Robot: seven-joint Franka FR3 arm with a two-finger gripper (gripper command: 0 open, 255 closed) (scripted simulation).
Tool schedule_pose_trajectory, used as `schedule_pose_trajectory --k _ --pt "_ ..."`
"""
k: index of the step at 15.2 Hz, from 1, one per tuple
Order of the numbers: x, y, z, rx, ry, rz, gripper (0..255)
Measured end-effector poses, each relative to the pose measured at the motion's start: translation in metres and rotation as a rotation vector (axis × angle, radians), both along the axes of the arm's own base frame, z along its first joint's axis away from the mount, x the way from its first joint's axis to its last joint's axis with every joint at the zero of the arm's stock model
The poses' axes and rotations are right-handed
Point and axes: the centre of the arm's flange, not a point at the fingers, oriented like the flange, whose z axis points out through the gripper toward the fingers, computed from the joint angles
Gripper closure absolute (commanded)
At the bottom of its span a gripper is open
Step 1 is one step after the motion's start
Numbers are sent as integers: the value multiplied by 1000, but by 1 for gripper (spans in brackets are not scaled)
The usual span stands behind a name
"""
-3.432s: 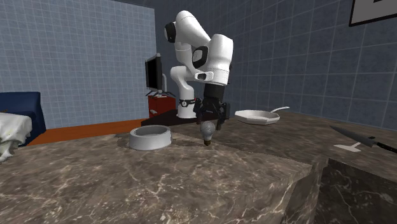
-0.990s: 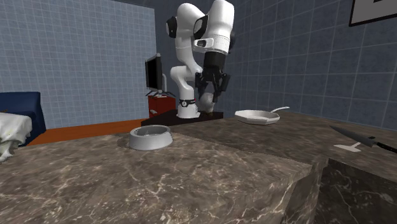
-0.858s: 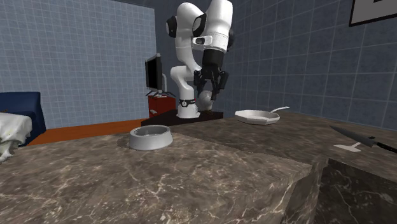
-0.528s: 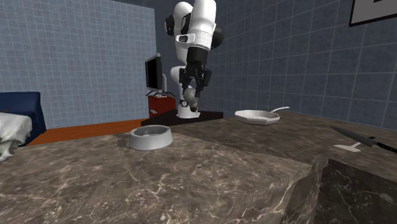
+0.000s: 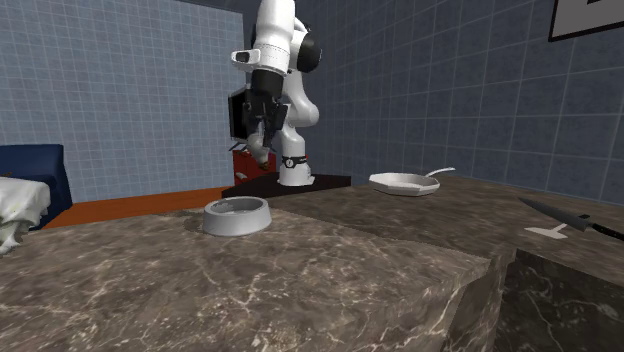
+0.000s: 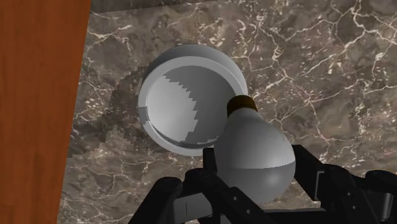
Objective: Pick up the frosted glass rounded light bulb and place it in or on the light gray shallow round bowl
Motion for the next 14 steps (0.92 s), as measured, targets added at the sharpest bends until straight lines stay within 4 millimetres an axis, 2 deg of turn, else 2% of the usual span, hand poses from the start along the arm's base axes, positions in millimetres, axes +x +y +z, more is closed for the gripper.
schedule_pose_trajectory --k 3,5,14 --pt "5 -40 0 0 0 0 255" --pt "7 -58 1 0 0 0 255" --pt "7 -65 -42 0 0 1 255"
